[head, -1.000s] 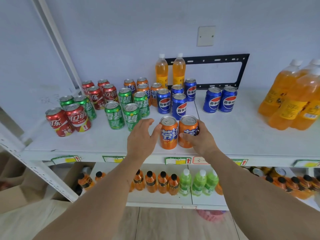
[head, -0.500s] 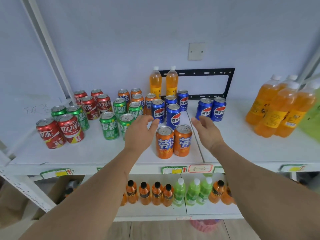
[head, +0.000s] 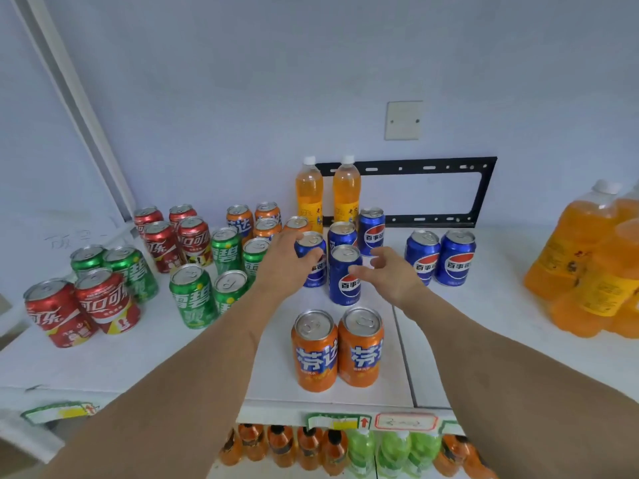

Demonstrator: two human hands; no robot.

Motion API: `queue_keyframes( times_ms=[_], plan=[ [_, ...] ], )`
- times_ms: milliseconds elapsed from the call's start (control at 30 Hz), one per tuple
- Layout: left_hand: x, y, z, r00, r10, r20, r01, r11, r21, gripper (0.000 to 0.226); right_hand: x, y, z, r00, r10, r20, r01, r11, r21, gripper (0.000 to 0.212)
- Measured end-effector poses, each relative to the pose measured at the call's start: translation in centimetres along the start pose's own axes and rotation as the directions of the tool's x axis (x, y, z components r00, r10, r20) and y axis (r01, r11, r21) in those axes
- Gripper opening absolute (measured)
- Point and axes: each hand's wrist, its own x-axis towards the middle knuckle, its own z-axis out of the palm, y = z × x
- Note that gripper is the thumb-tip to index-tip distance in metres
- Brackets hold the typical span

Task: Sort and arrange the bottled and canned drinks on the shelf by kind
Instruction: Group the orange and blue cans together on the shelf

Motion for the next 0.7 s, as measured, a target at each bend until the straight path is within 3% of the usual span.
queue_keyframes(
  times_ms=[100,200,333,467,700],
  plan=[
    [1.7,0.1,0.9,0.989,-0.147,0.03,0.15,0.973,-0.173,0.056,2.0,0.8,1.1,0.995,-0.006,0.096,0.002,0.999,0.035,0.089],
    [2.8,-0.2,1.8,0.962,-0.253,0.099,0.272,0.914,-0.303,0.06,3.0,1.8,2.5,0.991,-0.039,0.126,0.031,0.997,0.069,0.086],
    [4.3,-0.9,2.8,0.95,-0.295,0.099,0.31,0.868,-0.388,0.048,3.9,2.3,3.9,0.993,-0.068,0.099,0.063,0.997,0.054,0.08],
    [5.0,-2.5,4.2,0.966,-0.212,0.146,0.254,0.885,-0.39,0.039,4.1,2.9,4.0,0.994,-0.08,0.076,0.078,0.996,0.033,0.072],
    [5.3,-2.5,5.0,0.938,-0.303,0.169,0.346,0.779,-0.523,0.052,1.5,3.8,1.5,0.999,-0.039,0.005,0.038,0.994,0.105,0.069]
  ],
)
